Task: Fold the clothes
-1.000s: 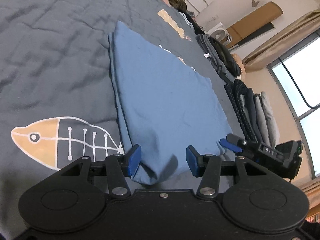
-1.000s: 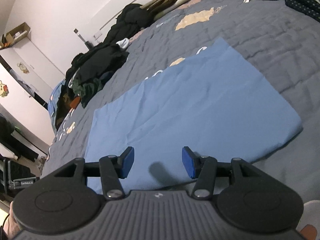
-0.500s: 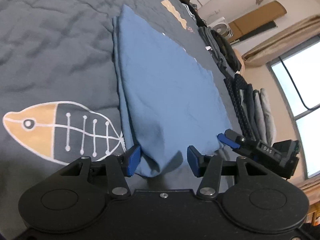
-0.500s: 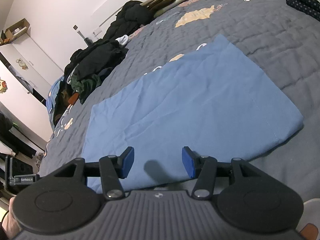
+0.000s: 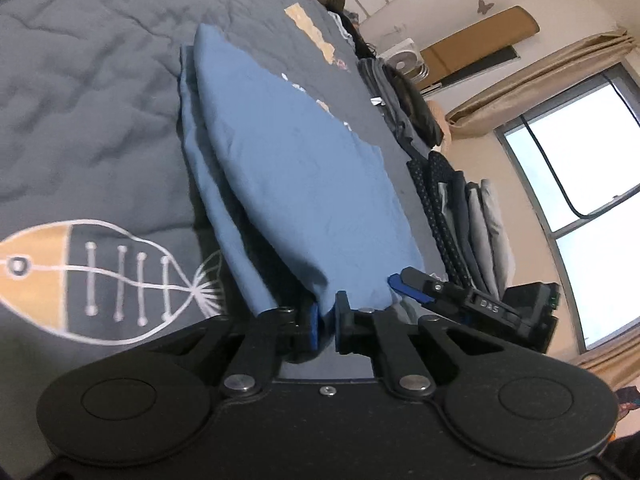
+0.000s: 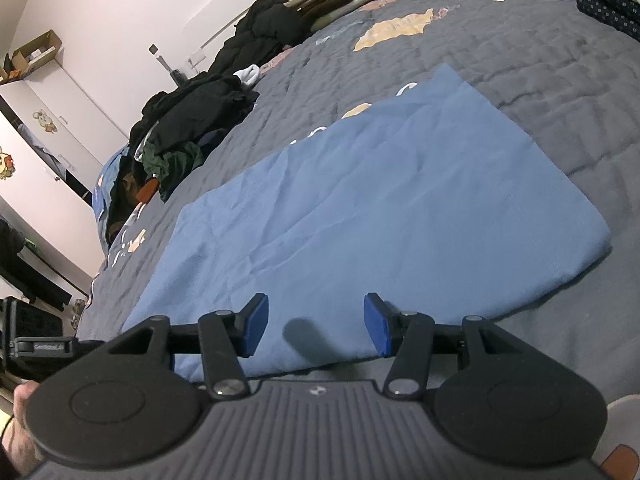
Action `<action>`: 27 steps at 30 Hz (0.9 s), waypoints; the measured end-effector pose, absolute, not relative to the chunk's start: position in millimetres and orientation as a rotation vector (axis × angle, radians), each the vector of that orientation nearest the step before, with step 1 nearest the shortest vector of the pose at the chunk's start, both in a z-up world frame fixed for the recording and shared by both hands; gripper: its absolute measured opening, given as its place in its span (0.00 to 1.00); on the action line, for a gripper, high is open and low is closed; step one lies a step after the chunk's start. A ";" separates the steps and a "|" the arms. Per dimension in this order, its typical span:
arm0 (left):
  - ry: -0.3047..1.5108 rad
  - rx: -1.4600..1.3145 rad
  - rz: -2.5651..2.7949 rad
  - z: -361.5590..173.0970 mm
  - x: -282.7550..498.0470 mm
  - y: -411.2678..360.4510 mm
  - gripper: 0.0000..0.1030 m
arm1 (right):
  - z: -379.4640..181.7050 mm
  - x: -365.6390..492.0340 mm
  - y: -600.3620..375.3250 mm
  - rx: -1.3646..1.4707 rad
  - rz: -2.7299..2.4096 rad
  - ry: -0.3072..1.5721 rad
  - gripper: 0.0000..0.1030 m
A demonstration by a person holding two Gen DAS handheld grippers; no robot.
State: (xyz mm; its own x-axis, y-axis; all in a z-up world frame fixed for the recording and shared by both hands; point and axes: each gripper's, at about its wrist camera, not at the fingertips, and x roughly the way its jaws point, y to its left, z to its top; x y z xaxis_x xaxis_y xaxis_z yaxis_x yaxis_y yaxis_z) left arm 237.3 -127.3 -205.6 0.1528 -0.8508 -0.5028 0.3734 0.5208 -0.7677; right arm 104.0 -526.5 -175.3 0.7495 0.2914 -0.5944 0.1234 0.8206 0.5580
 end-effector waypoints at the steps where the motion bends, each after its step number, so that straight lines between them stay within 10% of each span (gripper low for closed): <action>1: 1.099 -0.513 -0.928 -204.7 237.4 -124.7 0.06 | -175.2 104.2 -526.3 0.615 0.100 0.729 0.50; 12: 1.070 -0.539 -0.840 -199.5 238.3 -91.4 0.10 | -174.5 105.6 -526.9 0.613 0.096 0.731 0.50; 16: 1.034 -0.602 -0.813 -206.6 245.6 -107.0 0.44 | -173.3 105.6 -525.5 0.608 0.096 0.728 0.50; 24: 1.033 -0.630 -0.770 -222.9 248.1 -133.1 0.39 | -174.6 107.1 -524.1 0.603 0.096 0.729 0.50; 27: 1.065 -0.594 -0.754 -224.4 250.4 -137.3 0.12 | -175.1 106.3 -523.8 0.597 0.101 0.730 0.50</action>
